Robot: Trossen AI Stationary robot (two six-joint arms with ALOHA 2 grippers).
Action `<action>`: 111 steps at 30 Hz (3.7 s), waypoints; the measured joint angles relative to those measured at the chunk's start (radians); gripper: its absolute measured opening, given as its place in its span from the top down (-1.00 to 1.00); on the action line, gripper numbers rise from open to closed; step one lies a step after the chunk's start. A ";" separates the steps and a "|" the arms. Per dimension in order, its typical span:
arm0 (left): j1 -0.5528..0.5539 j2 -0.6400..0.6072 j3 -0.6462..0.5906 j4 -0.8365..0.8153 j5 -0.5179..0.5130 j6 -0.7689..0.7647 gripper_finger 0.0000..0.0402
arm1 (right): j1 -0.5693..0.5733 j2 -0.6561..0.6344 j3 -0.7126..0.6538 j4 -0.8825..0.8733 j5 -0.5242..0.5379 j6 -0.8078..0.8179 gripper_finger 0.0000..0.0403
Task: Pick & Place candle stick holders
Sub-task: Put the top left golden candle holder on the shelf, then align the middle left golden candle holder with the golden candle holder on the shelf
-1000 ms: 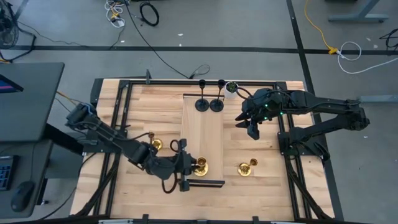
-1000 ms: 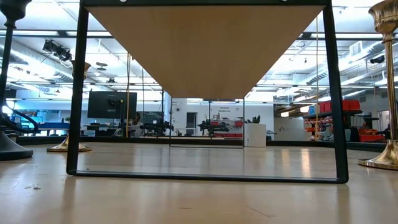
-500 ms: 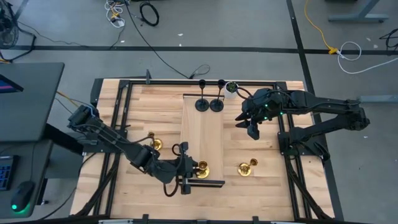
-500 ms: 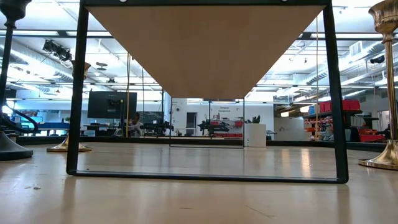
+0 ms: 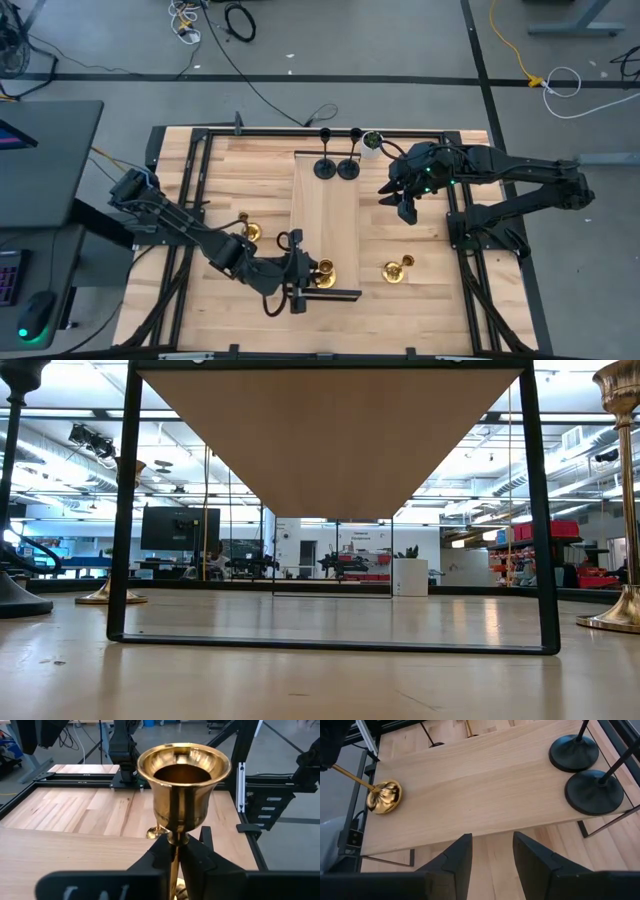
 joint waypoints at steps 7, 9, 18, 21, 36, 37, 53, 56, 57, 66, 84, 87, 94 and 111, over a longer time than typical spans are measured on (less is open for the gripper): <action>0.000 0.000 0.000 0.000 0.000 0.001 0.70 | 0.000 0.000 0.000 0.000 0.000 0.000 0.30; 0.000 0.000 0.000 -0.001 0.000 0.000 0.68 | 0.000 0.000 0.000 0.000 0.000 0.000 0.30; 0.000 0.000 0.000 0.000 -0.006 0.009 0.42 | 0.000 0.000 0.000 0.000 0.000 0.000 0.30; 0.000 0.000 0.000 -0.005 -0.007 0.040 0.33 | 0.000 0.000 0.000 0.000 0.000 0.000 0.30; -0.057 -0.094 0.000 -0.220 -0.160 -0.004 0.28 | 0.000 0.000 0.000 0.000 0.000 0.001 0.30; -0.060 -0.103 0.000 -0.264 -0.175 -0.027 0.28 | 0.000 0.000 0.000 0.000 0.000 0.001 0.30; -0.081 -0.225 0.000 -1.048 -0.428 -0.669 0.28 | 0.000 0.000 0.000 0.000 0.000 0.003 0.30; -0.081 -0.230 0.000 -1.171 -0.434 -0.778 0.28 | 0.000 0.000 0.000 0.000 0.000 0.004 0.30; -0.082 -0.229 0.000 -1.210 -0.435 -0.813 0.28 | 0.000 0.000 0.000 0.000 0.000 0.004 0.30; -0.106 -0.268 -0.069 -1.430 -0.444 -1.090 0.28 | 0.000 0.000 0.001 0.000 0.000 0.012 0.30; -0.214 -0.626 -0.559 -1.134 -0.531 -1.159 0.28 | 0.000 0.000 0.001 0.000 0.000 0.012 0.30; -0.234 -0.647 -0.608 -1.102 -0.546 -1.158 0.28 | 0.000 0.000 0.001 0.000 0.000 0.016 0.30; -0.344 -0.667 -0.649 -1.088 -0.624 -1.156 0.28 | 0.000 0.000 0.001 0.001 0.000 0.012 0.30; -0.508 -0.667 -0.657 -1.097 -0.714 -1.159 0.44 | 0.000 0.000 0.001 0.051 0.000 0.011 0.30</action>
